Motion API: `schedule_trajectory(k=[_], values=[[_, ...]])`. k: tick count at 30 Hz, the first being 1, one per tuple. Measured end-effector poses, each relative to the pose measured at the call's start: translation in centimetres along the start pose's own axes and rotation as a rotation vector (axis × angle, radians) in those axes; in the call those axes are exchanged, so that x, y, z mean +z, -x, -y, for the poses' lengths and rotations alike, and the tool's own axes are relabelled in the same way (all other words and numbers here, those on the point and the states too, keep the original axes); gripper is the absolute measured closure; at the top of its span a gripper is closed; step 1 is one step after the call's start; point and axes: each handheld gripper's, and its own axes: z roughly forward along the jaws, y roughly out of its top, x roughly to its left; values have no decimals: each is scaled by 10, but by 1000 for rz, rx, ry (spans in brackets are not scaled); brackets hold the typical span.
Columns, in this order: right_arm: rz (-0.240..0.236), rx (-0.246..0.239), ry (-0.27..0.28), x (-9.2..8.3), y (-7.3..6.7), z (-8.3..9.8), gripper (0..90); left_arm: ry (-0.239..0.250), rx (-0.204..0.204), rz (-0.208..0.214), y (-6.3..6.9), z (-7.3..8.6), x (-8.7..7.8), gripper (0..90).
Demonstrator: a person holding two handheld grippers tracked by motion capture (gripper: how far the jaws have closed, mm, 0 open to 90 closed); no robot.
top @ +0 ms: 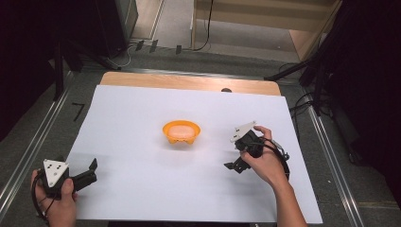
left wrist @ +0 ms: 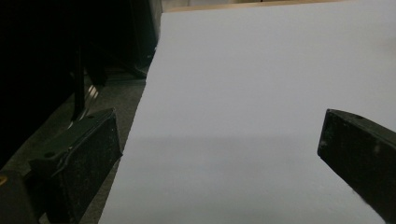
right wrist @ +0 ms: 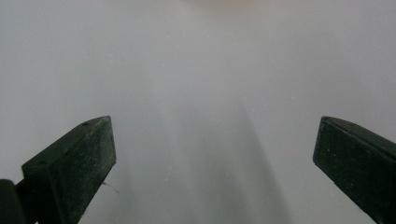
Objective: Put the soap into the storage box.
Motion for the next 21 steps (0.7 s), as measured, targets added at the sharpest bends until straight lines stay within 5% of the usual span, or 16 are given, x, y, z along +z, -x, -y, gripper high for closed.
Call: schedule_trajectory(k=[21], values=[[36,69,45,-7,-18,62,0,1,2,-1,0,0,-1,0]])
